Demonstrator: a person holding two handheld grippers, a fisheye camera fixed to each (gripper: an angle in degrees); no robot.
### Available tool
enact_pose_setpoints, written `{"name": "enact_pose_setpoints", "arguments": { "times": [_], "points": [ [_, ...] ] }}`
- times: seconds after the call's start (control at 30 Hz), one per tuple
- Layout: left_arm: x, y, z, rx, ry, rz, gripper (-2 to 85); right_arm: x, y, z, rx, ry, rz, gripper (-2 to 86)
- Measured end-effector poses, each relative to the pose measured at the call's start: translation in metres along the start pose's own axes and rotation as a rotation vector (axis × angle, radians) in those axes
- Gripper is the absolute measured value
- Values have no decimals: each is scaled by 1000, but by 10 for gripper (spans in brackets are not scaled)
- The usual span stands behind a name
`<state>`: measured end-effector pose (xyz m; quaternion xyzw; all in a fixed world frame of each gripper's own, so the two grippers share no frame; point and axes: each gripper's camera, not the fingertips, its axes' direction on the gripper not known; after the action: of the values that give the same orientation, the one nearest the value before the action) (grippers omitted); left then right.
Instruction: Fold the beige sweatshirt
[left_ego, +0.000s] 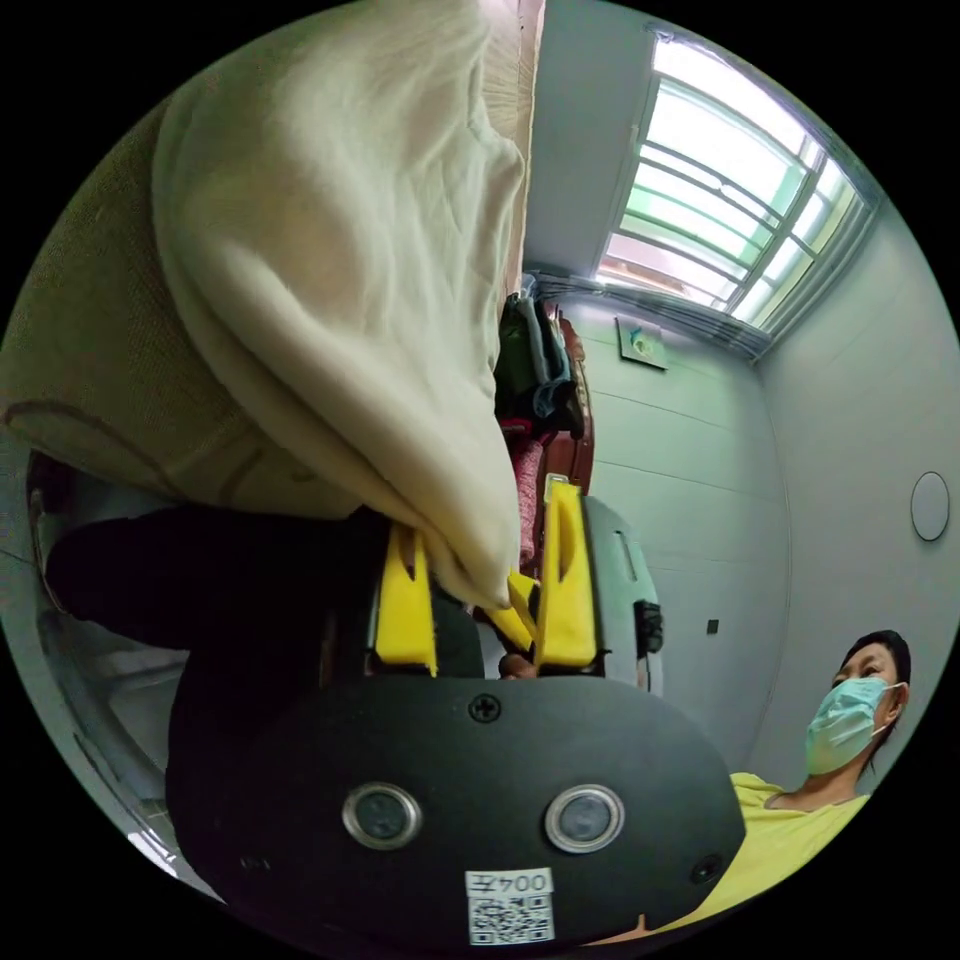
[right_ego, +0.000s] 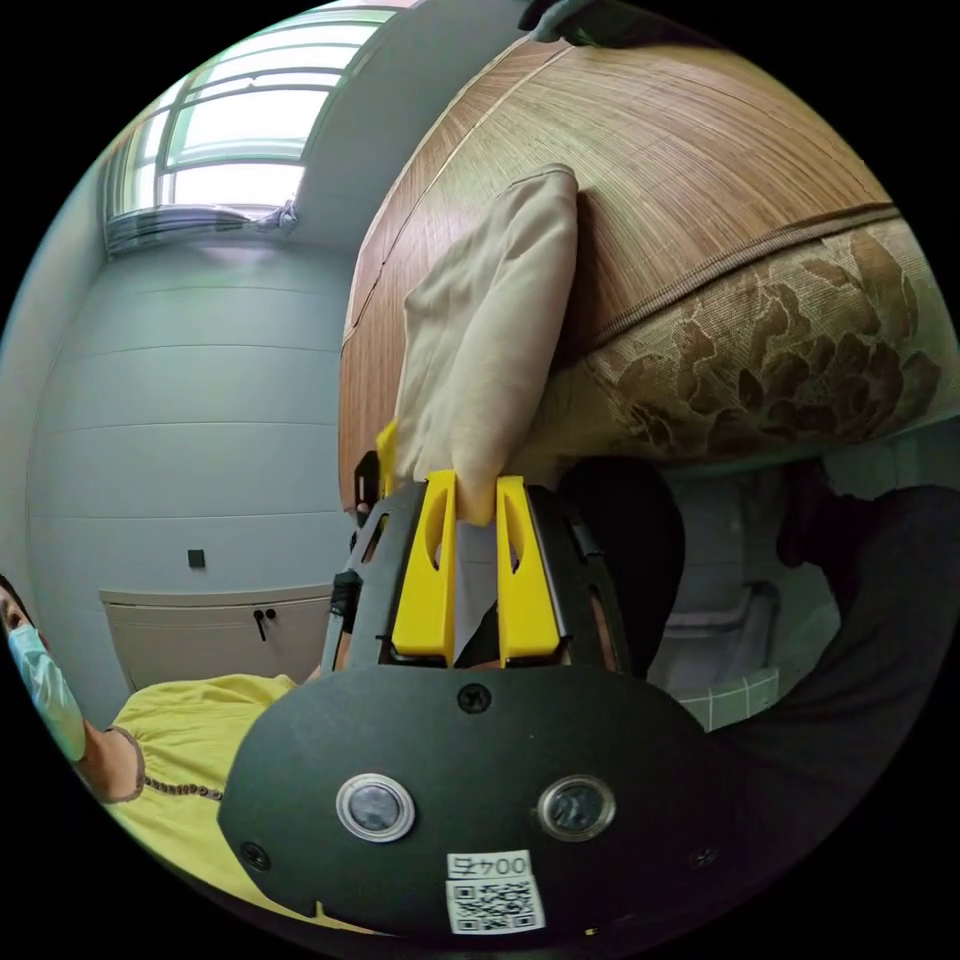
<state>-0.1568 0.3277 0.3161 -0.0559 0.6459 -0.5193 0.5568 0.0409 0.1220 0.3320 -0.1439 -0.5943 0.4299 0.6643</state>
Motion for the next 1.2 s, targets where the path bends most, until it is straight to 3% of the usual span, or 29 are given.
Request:
{"name": "enact_pose_setpoints", "arguments": {
  "times": [0.07,0.37,0.47,0.63,0.8,0.93,1.03,1.2],
  "points": [
    [0,-19,-4,-15,19,10,83,8,-1,0,-5,-53,-2,75],
    [-13,-84,-6,-42,57,-29,67,50,13,-38,117,-152,74,135],
    [-7,-99,-5,-27,77,-2,65,60,-6,-16,62,-252,102,191],
    [15,-121,-11,-70,49,57,64,67,-43,35,5,-399,144,212],
    [25,-137,-24,-122,-9,97,63,63,-50,75,-78,-366,149,201],
    [33,-163,-25,-166,-74,129,62,74,-37,103,-160,-448,130,164],
    [50,-185,-14,-224,-111,210,63,68,-16,95,-71,-497,83,122],
    [108,-215,21,-350,-99,449,63,4,31,29,137,-323,-110,94]
  ]
}}
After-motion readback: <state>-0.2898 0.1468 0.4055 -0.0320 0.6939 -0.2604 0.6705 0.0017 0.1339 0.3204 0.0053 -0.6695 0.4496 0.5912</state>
